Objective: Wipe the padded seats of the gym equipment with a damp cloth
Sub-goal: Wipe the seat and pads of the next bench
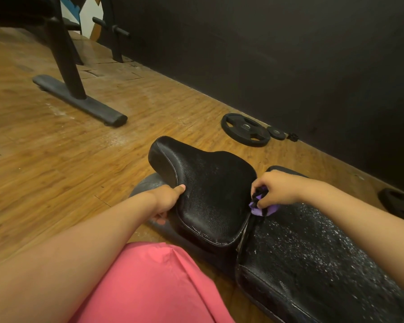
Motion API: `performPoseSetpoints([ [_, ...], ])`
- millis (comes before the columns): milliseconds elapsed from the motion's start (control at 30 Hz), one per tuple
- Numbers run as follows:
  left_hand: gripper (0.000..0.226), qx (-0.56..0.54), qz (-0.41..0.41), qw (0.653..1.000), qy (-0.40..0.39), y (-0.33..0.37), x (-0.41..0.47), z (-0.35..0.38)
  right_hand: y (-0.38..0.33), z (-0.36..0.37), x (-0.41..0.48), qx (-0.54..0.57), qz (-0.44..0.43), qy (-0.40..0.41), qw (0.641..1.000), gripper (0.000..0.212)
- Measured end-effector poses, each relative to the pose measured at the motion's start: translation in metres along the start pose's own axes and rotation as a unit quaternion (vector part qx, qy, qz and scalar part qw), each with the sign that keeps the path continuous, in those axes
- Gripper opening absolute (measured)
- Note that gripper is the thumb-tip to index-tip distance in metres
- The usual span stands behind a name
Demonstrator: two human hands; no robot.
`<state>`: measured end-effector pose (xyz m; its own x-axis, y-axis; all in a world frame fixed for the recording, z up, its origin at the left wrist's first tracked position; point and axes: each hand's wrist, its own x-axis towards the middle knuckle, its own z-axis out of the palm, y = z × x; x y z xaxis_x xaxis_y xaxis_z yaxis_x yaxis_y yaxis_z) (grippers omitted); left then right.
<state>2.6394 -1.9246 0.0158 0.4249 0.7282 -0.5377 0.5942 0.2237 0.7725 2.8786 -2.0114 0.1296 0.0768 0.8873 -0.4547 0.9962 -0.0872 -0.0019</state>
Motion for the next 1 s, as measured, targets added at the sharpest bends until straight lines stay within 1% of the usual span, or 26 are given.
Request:
performPoseSetpoints([
  [67,0.062,0.005,0.000,1.000,-0.004,-0.001,0.002,0.000,0.004,0.000,0.009,-0.030,0.013,0.033,0.999,0.017],
  [167,0.063,0.014,0.000,1.000,-0.008,-0.003,0.005,0.000,0.008,0.003,0.017,-0.015,0.028,0.062,0.998,0.016],
  [300,0.063,0.010,0.003,1.000,-0.004,-0.003,0.006,-0.001,-0.003,0.008,0.008,0.034,0.001,0.029,0.999,0.016],
  [400,0.063,0.011,0.003,1.000,0.000,-0.002,0.006,0.000,-0.018,0.014,-0.007,0.026,-0.034,0.025,0.999,0.016],
  [500,0.062,0.008,0.008,1.000,0.003,-0.001,0.004,0.000,-0.027,0.023,-0.017,0.103,-0.061,0.000,0.993,0.016],
  [533,0.062,0.009,0.009,1.000,0.003,-0.001,0.003,0.000,-0.027,0.025,-0.019,0.113,-0.065,0.000,0.991,0.015],
  [600,0.063,0.014,0.009,1.000,0.003,-0.003,0.004,-0.001,-0.021,0.024,-0.016,0.070,-0.064,0.035,0.995,0.017],
  [667,0.063,0.014,0.008,1.000,0.005,-0.004,0.003,-0.001,-0.013,0.022,-0.009,0.017,-0.041,0.096,0.994,0.020],
  [733,0.061,0.012,0.011,1.000,0.008,-0.003,0.002,0.000,-0.009,0.021,-0.002,-0.003,-0.016,0.146,0.989,0.022],
  [767,0.060,0.012,0.013,1.000,0.009,-0.002,0.001,0.000,-0.010,0.021,0.000,-0.010,-0.015,0.156,0.988,0.022],
  [833,0.059,0.010,0.015,1.000,0.008,-0.001,0.000,0.000,-0.019,0.021,0.000,0.001,-0.035,0.146,0.989,0.021],
  [933,0.058,0.005,0.013,1.000,0.004,0.000,0.000,0.000,-0.043,0.029,-0.009,0.090,-0.090,0.098,0.987,0.020],
  [1000,0.058,0.007,0.014,1.000,0.002,0.000,-0.001,0.000,-0.052,0.035,-0.014,0.095,-0.123,0.083,0.984,0.019],
])
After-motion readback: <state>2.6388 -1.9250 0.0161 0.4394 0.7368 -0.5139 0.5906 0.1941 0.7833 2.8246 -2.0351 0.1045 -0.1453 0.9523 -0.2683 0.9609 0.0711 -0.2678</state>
